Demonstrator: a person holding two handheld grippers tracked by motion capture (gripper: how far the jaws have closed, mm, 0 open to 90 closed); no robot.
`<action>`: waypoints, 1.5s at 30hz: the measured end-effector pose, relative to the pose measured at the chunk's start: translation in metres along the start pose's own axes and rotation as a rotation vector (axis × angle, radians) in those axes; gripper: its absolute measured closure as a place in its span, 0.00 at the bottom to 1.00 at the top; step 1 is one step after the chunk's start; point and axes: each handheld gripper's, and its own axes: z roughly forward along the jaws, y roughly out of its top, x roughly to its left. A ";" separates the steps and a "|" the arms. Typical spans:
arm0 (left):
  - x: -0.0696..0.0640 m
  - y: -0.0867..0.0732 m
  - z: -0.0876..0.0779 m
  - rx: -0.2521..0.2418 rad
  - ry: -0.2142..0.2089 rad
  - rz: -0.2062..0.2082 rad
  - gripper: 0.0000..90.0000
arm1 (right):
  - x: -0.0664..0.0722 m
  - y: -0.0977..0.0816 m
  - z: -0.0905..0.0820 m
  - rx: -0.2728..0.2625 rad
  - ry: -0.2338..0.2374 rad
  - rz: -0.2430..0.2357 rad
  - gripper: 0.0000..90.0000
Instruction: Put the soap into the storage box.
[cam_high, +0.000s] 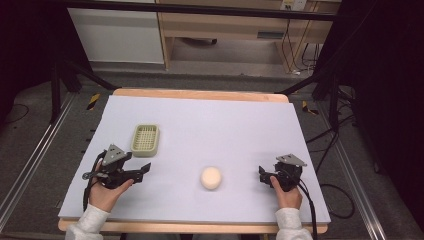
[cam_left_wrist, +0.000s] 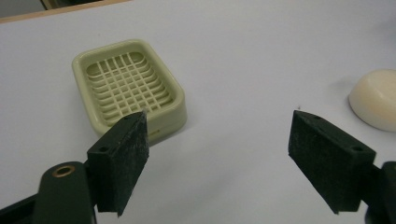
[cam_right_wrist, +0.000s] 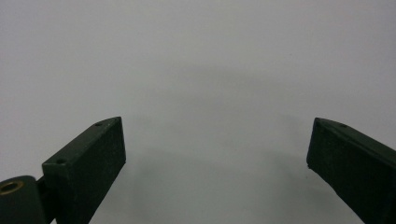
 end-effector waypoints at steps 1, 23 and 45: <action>-0.001 0.001 0.001 0.002 0.000 0.008 0.22 | 0.000 0.000 0.000 0.000 -0.002 -0.003 0.05; -0.037 0.037 0.021 0.008 -0.065 0.087 0.21 | -0.001 0.000 0.000 0.001 0.003 0.004 0.05; -0.074 0.059 0.041 0.027 -0.130 0.141 0.21 | -0.001 0.000 0.000 0.000 0.006 0.007 0.05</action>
